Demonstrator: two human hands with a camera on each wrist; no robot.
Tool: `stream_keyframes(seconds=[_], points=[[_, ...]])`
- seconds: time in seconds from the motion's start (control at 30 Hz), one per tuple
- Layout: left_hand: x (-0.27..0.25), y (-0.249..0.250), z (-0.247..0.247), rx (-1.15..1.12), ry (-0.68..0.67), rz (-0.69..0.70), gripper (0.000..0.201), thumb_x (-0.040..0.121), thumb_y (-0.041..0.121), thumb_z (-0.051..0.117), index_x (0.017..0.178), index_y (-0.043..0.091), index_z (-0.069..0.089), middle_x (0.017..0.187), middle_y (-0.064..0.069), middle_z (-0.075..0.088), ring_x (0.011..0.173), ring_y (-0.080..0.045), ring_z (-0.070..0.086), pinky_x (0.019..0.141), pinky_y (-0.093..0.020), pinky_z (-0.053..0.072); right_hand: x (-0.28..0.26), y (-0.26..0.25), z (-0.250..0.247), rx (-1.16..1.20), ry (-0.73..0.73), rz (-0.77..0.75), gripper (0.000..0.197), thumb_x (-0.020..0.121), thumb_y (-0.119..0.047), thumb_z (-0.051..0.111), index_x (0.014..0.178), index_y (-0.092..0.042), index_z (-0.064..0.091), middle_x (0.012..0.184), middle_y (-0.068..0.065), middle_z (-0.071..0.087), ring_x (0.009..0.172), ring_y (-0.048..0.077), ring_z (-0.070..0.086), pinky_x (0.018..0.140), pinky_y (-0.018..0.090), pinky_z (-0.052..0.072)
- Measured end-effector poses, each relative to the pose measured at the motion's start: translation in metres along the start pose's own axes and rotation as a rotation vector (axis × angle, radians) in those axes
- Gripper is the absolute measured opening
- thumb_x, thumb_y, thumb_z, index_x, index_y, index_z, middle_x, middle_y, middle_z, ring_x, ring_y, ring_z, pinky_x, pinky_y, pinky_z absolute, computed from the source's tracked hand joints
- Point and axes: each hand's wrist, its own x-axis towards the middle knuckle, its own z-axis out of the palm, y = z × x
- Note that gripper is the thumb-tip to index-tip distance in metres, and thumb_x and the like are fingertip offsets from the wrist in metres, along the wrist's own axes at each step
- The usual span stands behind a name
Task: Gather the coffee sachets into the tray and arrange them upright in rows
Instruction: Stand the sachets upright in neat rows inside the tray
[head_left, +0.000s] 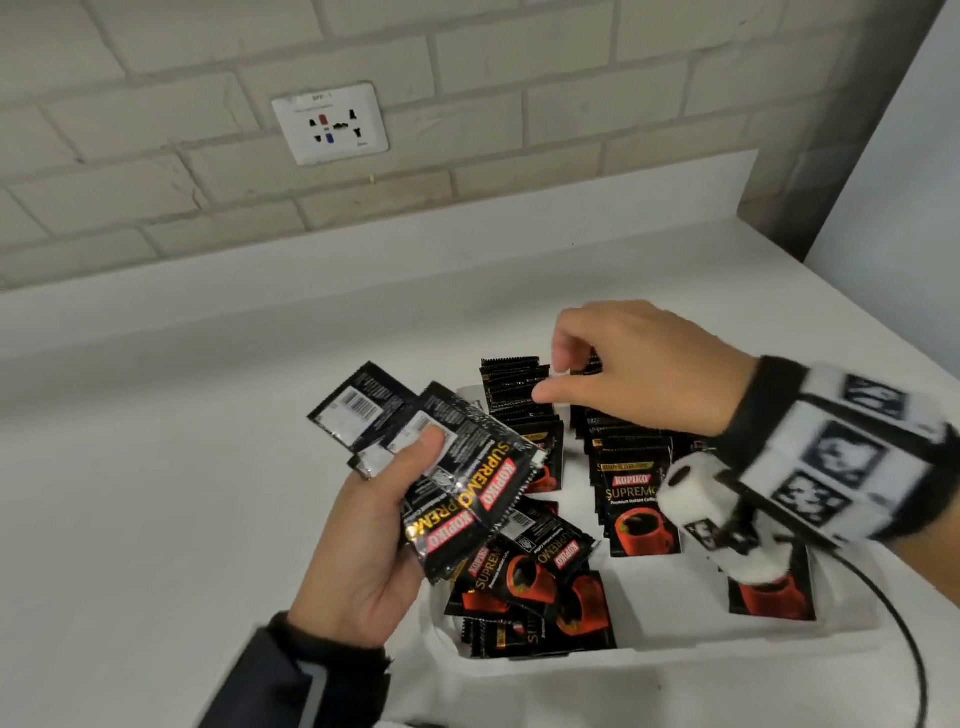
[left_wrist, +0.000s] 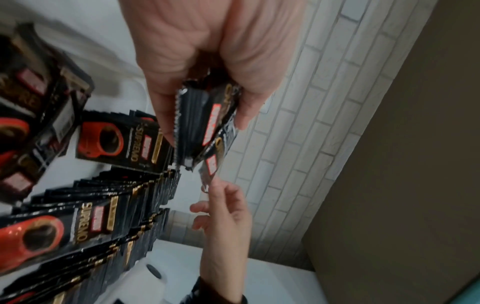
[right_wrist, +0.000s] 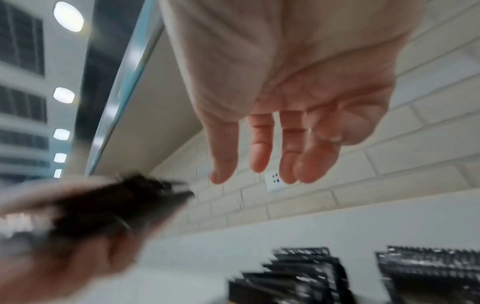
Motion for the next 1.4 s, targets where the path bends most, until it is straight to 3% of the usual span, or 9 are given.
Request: stream_keyframes(seconds=[0.1, 0.2, 0.33, 0.5, 0.63, 0.83, 0.97, 1.1, 1.4], points=[[0.003, -0.008, 0.017, 0.025, -0.037, 0.042, 0.043, 0.07, 0.012, 0.062, 0.112, 0.004, 0.061, 0.101, -0.02, 0.07, 0.082, -0.031, 0.069, 0.076, -0.045, 0.055, -0.025, -0.008, -0.006, 0.364, -0.075, 0.076, 0.04, 0.064, -0.066, 0.057, 0.087, -0.032, 0.056, 0.085, -0.01, 0.061, 0.06, -0.009, 0.054, 0.053, 0.01, 0.041], [0.005, -0.018, 0.032, 0.023, -0.079, 0.052, 0.042, 0.068, 0.009, 0.064, 0.11, 0.001, 0.062, 0.1, -0.023, 0.069, 0.081, -0.033, 0.069, 0.077, -0.048, 0.055, -0.04, -0.01, 0.01, 0.591, -0.151, 0.143, 0.045, 0.058, -0.059, 0.067, 0.091, -0.035, 0.051, 0.085, -0.002, 0.062, 0.053, -0.001, 0.055, 0.048, 0.018, 0.047], [0.008, -0.027, 0.042, 0.04, -0.077, 0.054, 0.049, 0.071, 0.017, 0.063, 0.116, -0.001, 0.059, 0.103, -0.023, 0.068, 0.09, -0.034, 0.068, 0.078, -0.046, 0.056, -0.043, 0.002, 0.026, 0.853, -0.053, 0.24, 0.028, 0.072, -0.025, 0.074, 0.089, -0.026, 0.052, 0.086, 0.003, 0.065, 0.05, 0.016, 0.059, 0.041, 0.022, 0.048], [0.009, -0.03, 0.043, -0.013, -0.049, 0.03, 0.048, 0.077, 0.031, 0.056, 0.116, 0.003, 0.059, 0.105, -0.021, 0.069, 0.096, -0.034, 0.067, 0.084, -0.049, 0.053, -0.049, 0.013, 0.029, 1.043, 0.083, 0.289, 0.025, 0.078, -0.015, 0.067, 0.098, -0.016, 0.053, 0.087, 0.003, 0.071, 0.054, 0.024, 0.06, 0.04, 0.022, 0.048], [0.012, -0.028, 0.039, -0.056, 0.03, 0.063, 0.049, 0.075, 0.032, 0.058, 0.114, 0.004, 0.06, 0.104, -0.02, 0.069, 0.096, -0.035, 0.067, 0.085, -0.053, 0.052, -0.052, 0.016, 0.02, 1.391, 0.342, 0.333, 0.034, 0.067, -0.014, 0.063, 0.098, -0.013, 0.05, 0.081, 0.004, 0.069, 0.056, 0.016, 0.064, 0.042, 0.02, 0.048], [0.012, -0.032, 0.043, -0.112, 0.125, 0.153, 0.053, 0.075, 0.031, 0.059, 0.119, 0.001, 0.056, 0.111, -0.024, 0.065, 0.099, -0.038, 0.064, 0.085, -0.051, 0.051, -0.061, -0.005, 0.03, 1.075, -0.051, 0.265, 0.042, 0.069, -0.019, 0.072, 0.105, -0.026, 0.052, 0.088, -0.003, 0.072, 0.064, 0.013, 0.063, 0.045, 0.02, 0.046], [0.012, -0.035, 0.051, -0.154, 0.146, 0.235, 0.057, 0.07, 0.028, 0.062, 0.121, 0.005, 0.057, 0.109, -0.02, 0.067, 0.097, -0.033, 0.066, 0.085, -0.048, 0.053, -0.053, -0.014, 0.049, 1.021, 0.011, 0.302, 0.041, 0.073, -0.019, 0.074, 0.105, -0.032, 0.051, 0.096, 0.006, 0.066, 0.07, 0.023, 0.061, 0.057, 0.032, 0.052], [0.012, -0.036, 0.048, -0.27, 0.14, 0.245, 0.046, 0.076, 0.019, 0.06, 0.121, 0.009, 0.057, 0.111, -0.02, 0.064, 0.097, -0.035, 0.063, 0.082, -0.052, 0.052, -0.052, -0.018, 0.055, 1.029, 0.058, 0.29, 0.031, 0.071, -0.015, 0.075, 0.096, -0.024, 0.059, 0.096, -0.001, 0.065, 0.078, 0.015, 0.067, 0.076, 0.032, 0.057], [0.015, -0.039, 0.043, -0.298, 0.099, 0.182, 0.06, 0.074, 0.04, 0.058, 0.125, 0.01, 0.054, 0.119, -0.02, 0.062, 0.106, -0.038, 0.061, 0.091, -0.061, 0.045, -0.053, -0.018, 0.06, 1.168, -0.029, 0.324, 0.041, 0.073, 0.002, 0.071, 0.109, -0.013, 0.057, 0.093, 0.01, 0.072, 0.085, 0.027, 0.069, 0.078, 0.037, 0.057]])
